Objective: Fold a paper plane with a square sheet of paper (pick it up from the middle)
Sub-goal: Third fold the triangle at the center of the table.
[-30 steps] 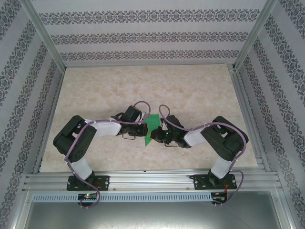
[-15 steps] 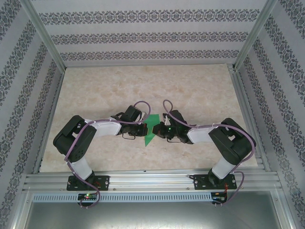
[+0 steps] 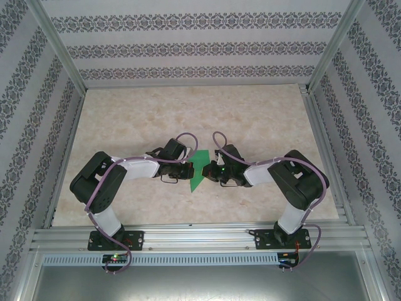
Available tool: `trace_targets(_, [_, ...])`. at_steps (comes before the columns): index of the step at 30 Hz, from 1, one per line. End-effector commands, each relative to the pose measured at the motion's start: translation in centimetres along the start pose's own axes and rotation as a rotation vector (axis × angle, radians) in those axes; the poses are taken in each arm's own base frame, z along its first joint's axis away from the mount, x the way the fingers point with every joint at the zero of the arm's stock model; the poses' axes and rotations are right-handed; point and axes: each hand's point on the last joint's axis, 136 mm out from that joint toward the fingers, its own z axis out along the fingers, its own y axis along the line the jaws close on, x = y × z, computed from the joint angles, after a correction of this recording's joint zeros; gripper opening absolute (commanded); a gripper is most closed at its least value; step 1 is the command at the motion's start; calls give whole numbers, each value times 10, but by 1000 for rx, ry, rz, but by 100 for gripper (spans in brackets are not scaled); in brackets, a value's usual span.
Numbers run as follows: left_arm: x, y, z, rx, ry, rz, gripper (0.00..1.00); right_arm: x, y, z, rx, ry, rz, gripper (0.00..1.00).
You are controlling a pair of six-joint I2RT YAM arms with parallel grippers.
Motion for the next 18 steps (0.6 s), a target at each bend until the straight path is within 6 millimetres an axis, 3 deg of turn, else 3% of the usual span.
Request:
trace_targets(1, [14, 17, 2, -63, 63, -6, 1, -2, -22, -9, 102, -17, 9, 5])
trace_targets(6, [14, 15, 2, -57, 64, -3, 1, -17, 11, -25, 23, -44, -40, 6])
trace_targets(9, [13, 15, 2, -54, 65, -2, 2, -25, 21, -29, -6, -56, -49, 7])
trace_targets(14, [13, 15, 2, -54, 66, -3, 2, -31, 18, -20, 0, -46, -40, 7])
trace_targets(18, [14, 16, 2, -57, 68, -2, 2, -29, -3, -12, 66, -39, -14, 7])
